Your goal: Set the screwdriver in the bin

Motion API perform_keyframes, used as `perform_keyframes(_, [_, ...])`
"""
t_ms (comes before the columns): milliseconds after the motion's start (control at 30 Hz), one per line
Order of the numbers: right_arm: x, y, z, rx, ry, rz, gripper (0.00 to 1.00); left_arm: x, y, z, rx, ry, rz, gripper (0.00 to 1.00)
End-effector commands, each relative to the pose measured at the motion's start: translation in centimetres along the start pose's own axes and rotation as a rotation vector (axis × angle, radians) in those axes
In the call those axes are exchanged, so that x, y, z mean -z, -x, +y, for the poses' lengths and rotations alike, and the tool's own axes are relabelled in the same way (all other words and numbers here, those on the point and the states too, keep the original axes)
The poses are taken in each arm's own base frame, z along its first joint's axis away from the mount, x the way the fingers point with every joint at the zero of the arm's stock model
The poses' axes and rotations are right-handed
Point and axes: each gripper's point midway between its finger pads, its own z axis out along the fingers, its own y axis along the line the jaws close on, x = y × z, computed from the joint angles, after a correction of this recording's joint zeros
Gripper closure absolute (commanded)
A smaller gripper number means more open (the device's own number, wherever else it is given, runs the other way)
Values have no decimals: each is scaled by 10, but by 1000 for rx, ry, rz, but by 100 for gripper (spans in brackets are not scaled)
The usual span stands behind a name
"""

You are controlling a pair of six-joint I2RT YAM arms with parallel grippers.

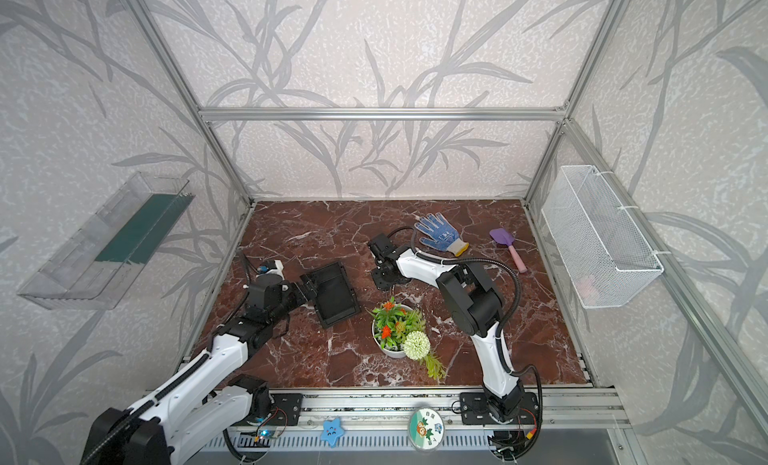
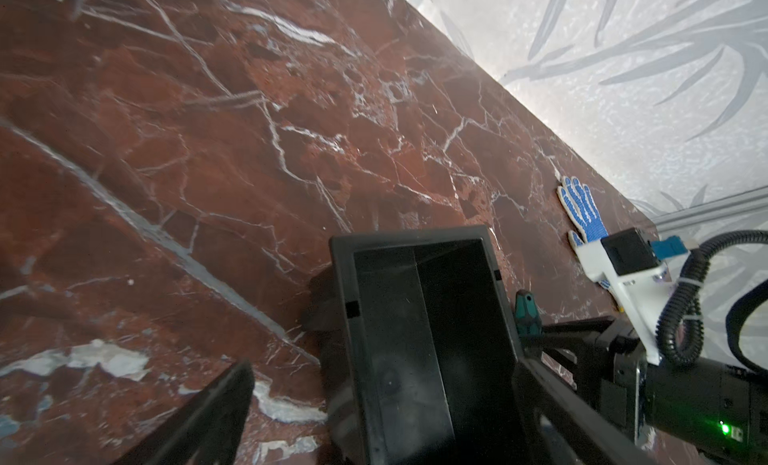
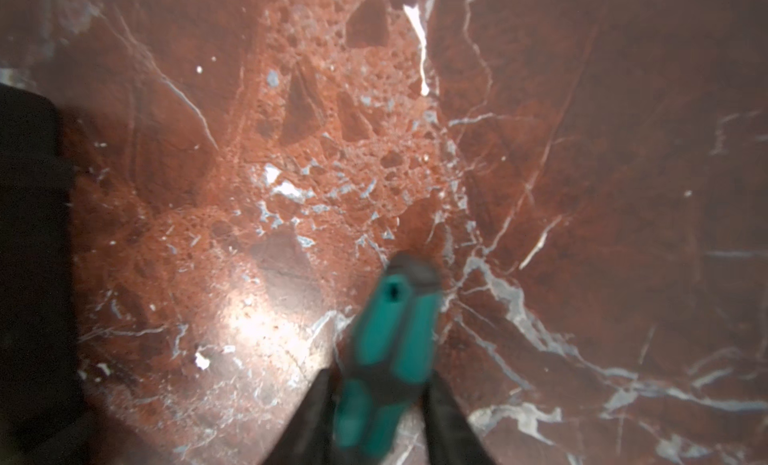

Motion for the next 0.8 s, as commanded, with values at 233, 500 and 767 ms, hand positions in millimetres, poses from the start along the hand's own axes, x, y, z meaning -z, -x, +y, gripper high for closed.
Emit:
perform_keyframes(233, [39, 23, -21, 24, -79, -46, 89, -31, -19, -32, 34, -140, 128, 1])
perform_keyframes(500, [93, 54, -31, -17, -41, -168, 92, -45, -33, -64, 8, -199, 154, 1])
perform_keyframes(767, [146, 79, -17, -8, 33, -287, 92, -69, -29, -99, 48, -267, 148, 1])
